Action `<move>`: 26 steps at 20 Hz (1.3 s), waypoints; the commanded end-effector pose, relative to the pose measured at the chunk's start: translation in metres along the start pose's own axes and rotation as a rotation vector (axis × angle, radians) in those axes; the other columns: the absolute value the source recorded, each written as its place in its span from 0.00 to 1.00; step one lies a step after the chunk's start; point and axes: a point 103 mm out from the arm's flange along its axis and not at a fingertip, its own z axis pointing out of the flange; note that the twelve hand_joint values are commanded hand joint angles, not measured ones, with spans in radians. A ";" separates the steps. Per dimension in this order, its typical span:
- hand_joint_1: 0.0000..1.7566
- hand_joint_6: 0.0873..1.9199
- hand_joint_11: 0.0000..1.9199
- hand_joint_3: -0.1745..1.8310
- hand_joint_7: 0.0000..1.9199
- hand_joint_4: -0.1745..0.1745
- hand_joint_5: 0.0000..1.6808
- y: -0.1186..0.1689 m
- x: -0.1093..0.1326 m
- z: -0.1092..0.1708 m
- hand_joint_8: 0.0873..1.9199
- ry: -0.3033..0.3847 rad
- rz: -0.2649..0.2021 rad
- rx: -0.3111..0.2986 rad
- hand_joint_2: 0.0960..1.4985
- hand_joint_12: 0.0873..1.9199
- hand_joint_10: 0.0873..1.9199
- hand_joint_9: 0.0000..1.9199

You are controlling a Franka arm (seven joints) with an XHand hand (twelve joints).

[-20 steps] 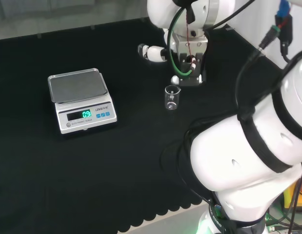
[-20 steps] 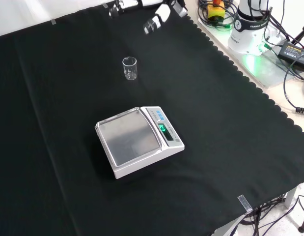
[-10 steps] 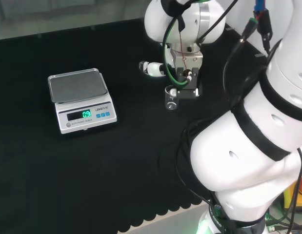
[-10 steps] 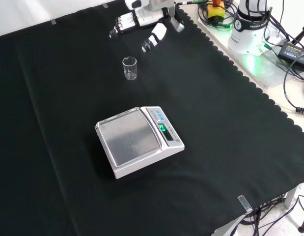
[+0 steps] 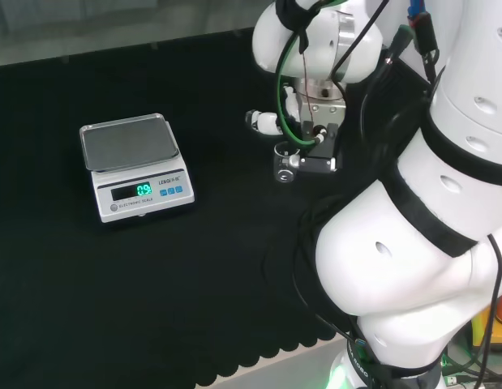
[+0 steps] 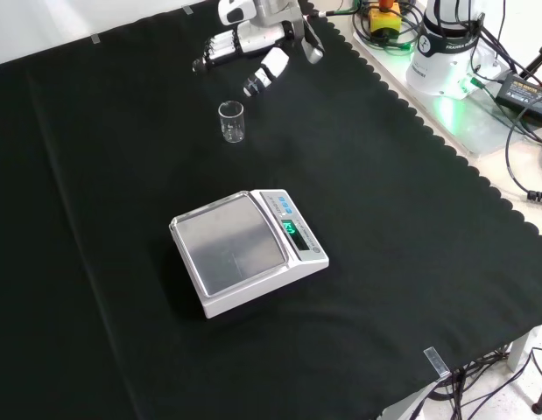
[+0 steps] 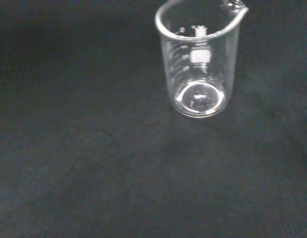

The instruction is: Pick up the beaker.

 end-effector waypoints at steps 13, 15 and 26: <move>0.02 0.00 0.00 0.23 0.00 0.49 0.02 0.019 0.003 0.063 0.24 0.011 0.043 0.129 0.60 0.77 0.40 0.00; 0.02 0.00 0.00 0.23 0.00 0.49 0.02 0.020 0.010 0.068 0.24 -0.007 0.050 0.129 0.60 0.77 0.40 0.00; 0.03 0.00 0.02 0.22 0.00 0.49 0.02 0.027 -0.003 0.066 0.24 -0.013 0.030 0.154 0.60 0.79 0.43 0.02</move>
